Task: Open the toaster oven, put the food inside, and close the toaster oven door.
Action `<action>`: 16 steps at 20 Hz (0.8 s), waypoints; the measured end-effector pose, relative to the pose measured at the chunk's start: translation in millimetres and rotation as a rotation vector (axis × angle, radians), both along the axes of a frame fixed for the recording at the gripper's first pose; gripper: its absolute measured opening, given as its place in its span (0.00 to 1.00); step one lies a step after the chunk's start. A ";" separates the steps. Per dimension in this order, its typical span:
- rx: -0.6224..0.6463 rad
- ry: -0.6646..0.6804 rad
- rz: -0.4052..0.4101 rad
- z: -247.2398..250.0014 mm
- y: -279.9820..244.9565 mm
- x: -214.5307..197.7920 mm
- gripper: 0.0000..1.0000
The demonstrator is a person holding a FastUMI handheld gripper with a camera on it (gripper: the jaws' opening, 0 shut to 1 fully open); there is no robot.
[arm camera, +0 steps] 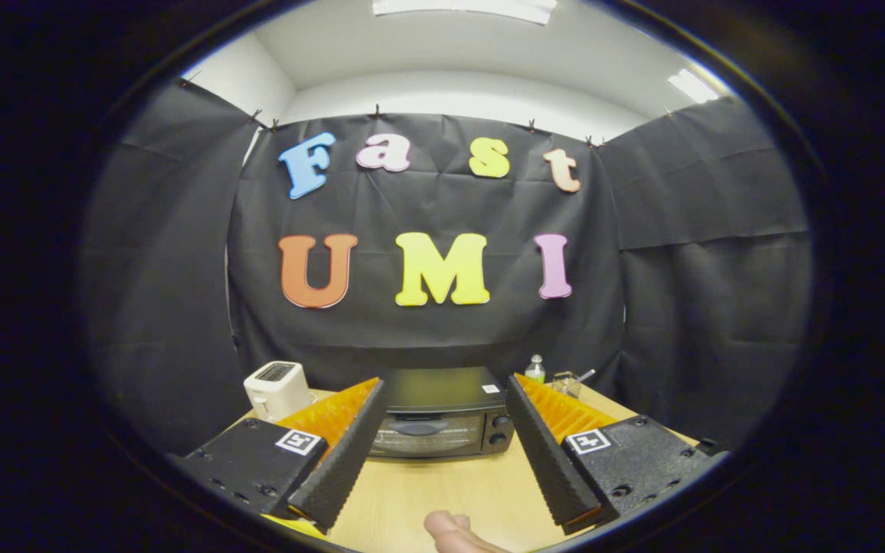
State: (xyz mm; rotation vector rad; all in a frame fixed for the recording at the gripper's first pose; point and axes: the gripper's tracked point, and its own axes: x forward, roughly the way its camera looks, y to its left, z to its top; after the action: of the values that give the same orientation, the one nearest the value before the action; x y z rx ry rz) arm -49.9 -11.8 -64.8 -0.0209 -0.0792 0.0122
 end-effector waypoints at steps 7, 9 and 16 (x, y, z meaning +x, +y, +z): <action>-0.004 0.002 0.043 9.2 3.5 -32.3 1.00; -0.024 0.007 0.059 11.0 7.1 -38.0 1.00; -0.030 0.007 0.084 9.8 8.4 -42.3 1.00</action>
State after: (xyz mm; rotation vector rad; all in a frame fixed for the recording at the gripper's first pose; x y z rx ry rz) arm -92.1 -3.4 -55.0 -0.0477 -0.0725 0.0975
